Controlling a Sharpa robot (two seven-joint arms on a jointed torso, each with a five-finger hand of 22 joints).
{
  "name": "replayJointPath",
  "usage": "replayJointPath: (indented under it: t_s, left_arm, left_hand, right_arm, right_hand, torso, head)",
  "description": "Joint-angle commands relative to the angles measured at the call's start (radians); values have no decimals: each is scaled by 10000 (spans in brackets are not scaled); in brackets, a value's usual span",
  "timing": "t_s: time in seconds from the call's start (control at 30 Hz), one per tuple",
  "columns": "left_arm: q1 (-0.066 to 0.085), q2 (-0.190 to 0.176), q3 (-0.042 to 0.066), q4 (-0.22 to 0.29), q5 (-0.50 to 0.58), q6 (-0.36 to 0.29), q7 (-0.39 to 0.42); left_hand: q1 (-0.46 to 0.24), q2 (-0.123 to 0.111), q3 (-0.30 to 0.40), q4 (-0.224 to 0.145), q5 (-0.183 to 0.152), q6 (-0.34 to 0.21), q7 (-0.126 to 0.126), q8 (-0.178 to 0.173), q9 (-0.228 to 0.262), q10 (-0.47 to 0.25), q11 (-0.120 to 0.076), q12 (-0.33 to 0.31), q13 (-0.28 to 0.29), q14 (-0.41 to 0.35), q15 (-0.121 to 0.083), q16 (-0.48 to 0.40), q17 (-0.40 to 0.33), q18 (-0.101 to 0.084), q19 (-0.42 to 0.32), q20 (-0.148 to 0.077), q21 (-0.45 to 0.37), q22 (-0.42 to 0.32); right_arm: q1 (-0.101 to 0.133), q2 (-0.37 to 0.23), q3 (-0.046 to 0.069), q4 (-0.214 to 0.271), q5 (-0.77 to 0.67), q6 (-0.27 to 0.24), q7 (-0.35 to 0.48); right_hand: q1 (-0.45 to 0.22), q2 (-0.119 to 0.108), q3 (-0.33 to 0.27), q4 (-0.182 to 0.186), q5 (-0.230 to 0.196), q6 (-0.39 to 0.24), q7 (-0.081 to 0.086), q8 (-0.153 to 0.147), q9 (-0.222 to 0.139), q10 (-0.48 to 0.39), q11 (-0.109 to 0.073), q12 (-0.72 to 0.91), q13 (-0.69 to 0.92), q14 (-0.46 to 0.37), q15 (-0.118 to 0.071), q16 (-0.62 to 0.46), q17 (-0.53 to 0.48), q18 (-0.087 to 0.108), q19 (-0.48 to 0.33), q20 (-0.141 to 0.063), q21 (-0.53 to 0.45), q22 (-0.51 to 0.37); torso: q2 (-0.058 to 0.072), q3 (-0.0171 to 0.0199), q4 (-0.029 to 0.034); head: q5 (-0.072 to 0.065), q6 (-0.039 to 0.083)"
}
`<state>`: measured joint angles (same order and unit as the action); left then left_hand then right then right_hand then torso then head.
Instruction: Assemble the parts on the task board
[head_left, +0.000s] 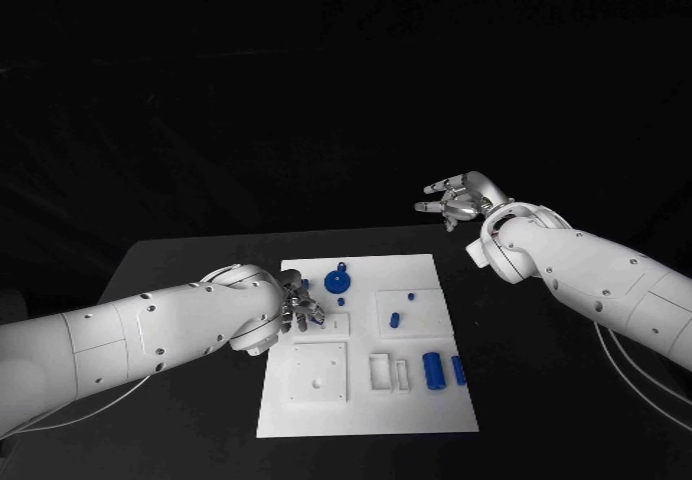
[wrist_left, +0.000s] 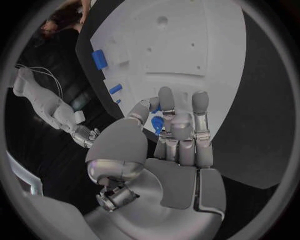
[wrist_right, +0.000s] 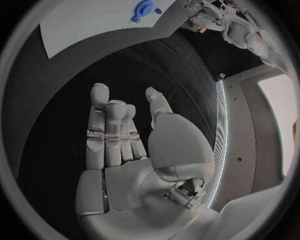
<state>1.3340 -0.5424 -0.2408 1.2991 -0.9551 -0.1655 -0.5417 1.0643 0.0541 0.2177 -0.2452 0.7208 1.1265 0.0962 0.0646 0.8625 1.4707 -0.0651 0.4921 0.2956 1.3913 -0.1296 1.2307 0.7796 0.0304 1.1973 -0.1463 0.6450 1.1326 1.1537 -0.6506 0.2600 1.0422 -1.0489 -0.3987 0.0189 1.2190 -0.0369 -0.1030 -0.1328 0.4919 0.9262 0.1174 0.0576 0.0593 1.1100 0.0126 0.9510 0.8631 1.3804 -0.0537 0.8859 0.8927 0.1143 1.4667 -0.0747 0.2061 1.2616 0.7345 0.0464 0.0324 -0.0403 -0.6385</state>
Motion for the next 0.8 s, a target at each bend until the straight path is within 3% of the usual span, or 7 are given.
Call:
replayJointPath:
  t_s: [0.03, 0.47, 0.8]
  left_arm:
    - [-14, 88, 5, -48, -144, -99, 70]
    - [-149, 364, 8, -458, -129, 21, 111]
    - [-210, 448, 9, -558, -97, 101, 111]
  left_hand:
    - [-9, 74, 237, -224, 53, 1802, -1203, 59, 15, 447, -132, 41, -12, 57, 2, 32, 46, 21, 80, 18, -109, 117]
    - [25, 73, 208, -196, -31, 1825, -1204, 59, -89, 442, -129, 103, -30, 124, 1, 4, 187, -12, 516, 24, -1221, 1337]
    - [38, 69, 176, -176, -103, 1863, -1208, 54, -180, 438, -131, 174, -4, 136, -5, 28, 226, -28, 688, 16, -1516, 1678]
  right_arm:
    - [6, 27, 8, 4, 52, -15, 48]
    - [6, 63, 8, 50, 41, 66, 1]
    - [6, 82, 8, 78, 40, 125, -20]
  right_hand:
    - [-102, 28, 1, -37, 41, 78, 13, 24, 12, 4, -9, 51, -8, -16, -39, -51, -8, 68, 329, -3, -53, -14]
    - [-151, 45, 37, -67, 47, 33, 19, 20, 9, -7, -5, 61, -31, -26, -36, -49, -18, 69, 324, -1, -95, -30]
    - [-171, 55, 45, -66, 45, 43, 18, 22, 11, -7, -5, 67, -38, -24, -36, -44, -20, 68, 325, -1, -89, -31]
  torso:
    - [-11, 6, 9]
    - [-3, 10, 4]
    - [-5, 4, 10]
  head:
    - [-12, -29]
    - [-54, -60]
    - [-82, -88]
